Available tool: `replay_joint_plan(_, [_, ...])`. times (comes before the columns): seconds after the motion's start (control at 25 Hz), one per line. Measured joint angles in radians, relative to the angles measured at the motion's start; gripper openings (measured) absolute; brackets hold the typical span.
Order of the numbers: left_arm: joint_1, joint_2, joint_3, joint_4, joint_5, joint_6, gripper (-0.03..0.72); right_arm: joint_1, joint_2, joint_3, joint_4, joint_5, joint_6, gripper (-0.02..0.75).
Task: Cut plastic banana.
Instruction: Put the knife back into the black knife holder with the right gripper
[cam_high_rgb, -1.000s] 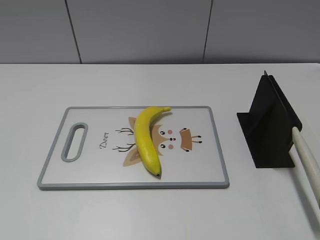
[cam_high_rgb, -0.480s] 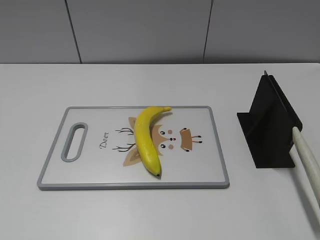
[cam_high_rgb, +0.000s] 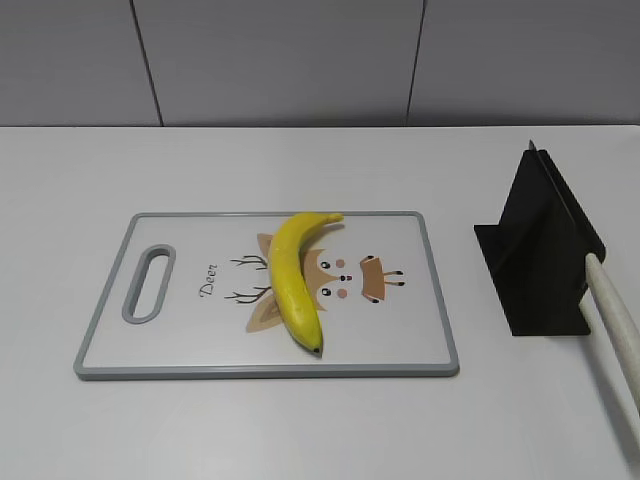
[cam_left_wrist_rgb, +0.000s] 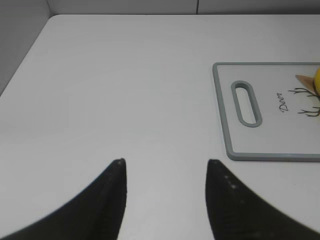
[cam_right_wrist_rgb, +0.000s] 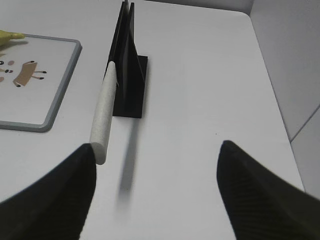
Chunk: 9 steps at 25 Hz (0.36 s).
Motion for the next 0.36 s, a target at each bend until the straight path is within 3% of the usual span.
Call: replay_joint_plan(0.36, [0.000, 0.000, 0.000, 0.000, 0.000, 0.000, 0.520, 0.000, 0.000, 0.000, 0.000, 0.000, 0.000, 0.586])
